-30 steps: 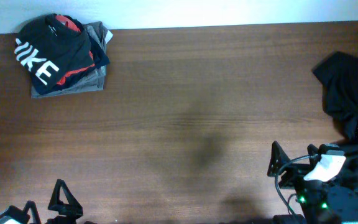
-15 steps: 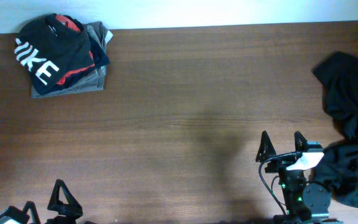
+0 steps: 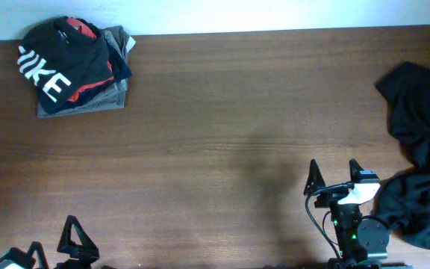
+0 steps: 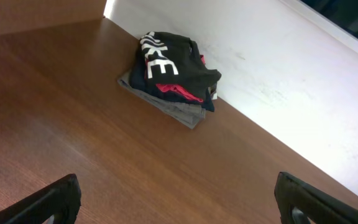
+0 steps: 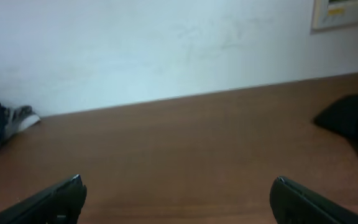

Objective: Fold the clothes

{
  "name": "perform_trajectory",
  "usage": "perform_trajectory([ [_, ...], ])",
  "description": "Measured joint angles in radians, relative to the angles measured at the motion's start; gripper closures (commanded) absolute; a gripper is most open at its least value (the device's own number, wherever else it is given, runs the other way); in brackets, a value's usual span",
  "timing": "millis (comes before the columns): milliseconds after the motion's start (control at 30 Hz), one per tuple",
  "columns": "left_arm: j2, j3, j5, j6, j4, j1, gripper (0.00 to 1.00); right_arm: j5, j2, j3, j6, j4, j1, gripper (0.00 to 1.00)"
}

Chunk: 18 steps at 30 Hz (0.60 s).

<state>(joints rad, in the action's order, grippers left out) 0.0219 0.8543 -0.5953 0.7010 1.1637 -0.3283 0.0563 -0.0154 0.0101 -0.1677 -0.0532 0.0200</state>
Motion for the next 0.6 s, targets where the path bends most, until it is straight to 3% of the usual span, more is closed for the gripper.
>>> perform_trajectory([
  [600,0.000,0.000,0.000,0.000,0.000,0.000,0.01,0.000,0.001,0.000,0.014,-0.014,0.000,0.01],
])
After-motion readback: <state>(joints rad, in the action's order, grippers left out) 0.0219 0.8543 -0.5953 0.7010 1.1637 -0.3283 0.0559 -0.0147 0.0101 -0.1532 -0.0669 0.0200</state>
